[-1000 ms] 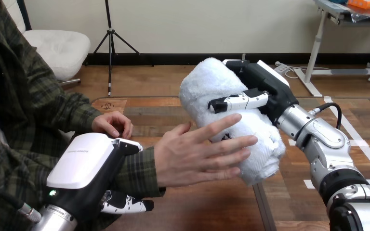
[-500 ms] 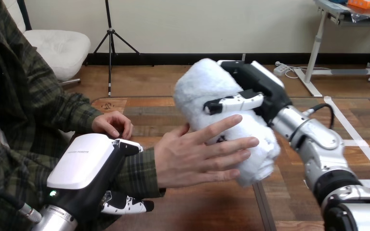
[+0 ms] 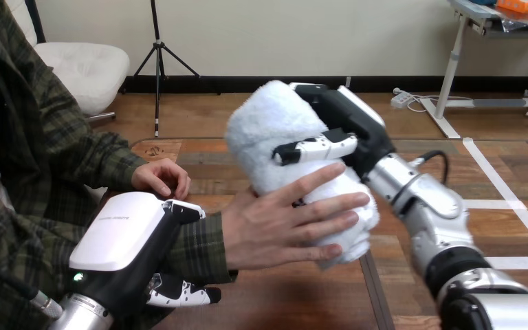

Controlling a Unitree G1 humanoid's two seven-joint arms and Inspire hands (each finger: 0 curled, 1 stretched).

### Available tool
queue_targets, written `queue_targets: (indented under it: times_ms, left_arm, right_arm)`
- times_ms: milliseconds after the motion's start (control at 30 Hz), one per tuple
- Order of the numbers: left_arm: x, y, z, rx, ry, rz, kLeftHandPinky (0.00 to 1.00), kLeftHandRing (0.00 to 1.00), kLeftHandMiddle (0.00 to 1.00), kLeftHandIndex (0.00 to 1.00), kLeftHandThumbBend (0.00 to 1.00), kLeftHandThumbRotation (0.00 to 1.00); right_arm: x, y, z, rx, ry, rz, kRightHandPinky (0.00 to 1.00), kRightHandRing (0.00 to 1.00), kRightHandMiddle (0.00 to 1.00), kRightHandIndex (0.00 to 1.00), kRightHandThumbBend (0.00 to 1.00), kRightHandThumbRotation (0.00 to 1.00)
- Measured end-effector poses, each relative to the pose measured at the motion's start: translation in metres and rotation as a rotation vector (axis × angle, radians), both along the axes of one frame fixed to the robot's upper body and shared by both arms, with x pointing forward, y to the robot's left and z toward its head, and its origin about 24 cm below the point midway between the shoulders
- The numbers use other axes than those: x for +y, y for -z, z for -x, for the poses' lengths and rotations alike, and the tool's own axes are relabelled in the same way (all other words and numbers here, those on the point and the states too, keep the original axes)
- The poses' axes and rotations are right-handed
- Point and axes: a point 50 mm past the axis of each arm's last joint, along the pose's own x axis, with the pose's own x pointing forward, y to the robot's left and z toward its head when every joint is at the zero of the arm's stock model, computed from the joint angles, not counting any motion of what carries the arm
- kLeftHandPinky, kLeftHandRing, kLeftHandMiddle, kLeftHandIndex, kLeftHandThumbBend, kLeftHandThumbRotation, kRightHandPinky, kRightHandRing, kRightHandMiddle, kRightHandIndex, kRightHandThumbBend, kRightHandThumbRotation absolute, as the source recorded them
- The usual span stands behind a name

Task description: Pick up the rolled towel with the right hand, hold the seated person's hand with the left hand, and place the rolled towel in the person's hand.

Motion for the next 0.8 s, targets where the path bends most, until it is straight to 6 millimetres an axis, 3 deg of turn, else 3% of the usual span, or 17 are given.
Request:
queue_targets:
  times_ms: [800]
  left_arm:
    - [-0.004, 0.0, -0.001, -0.007, -0.006, 0.027, 0.3, 0.31, 0.36, 0.38, 0.94, 0.0]
  right_arm:
    - [0.015, -0.002, 0.009, -0.091, -0.067, -0.182, 0.05, 0.1, 0.17, 0.19, 0.74, 0.0]
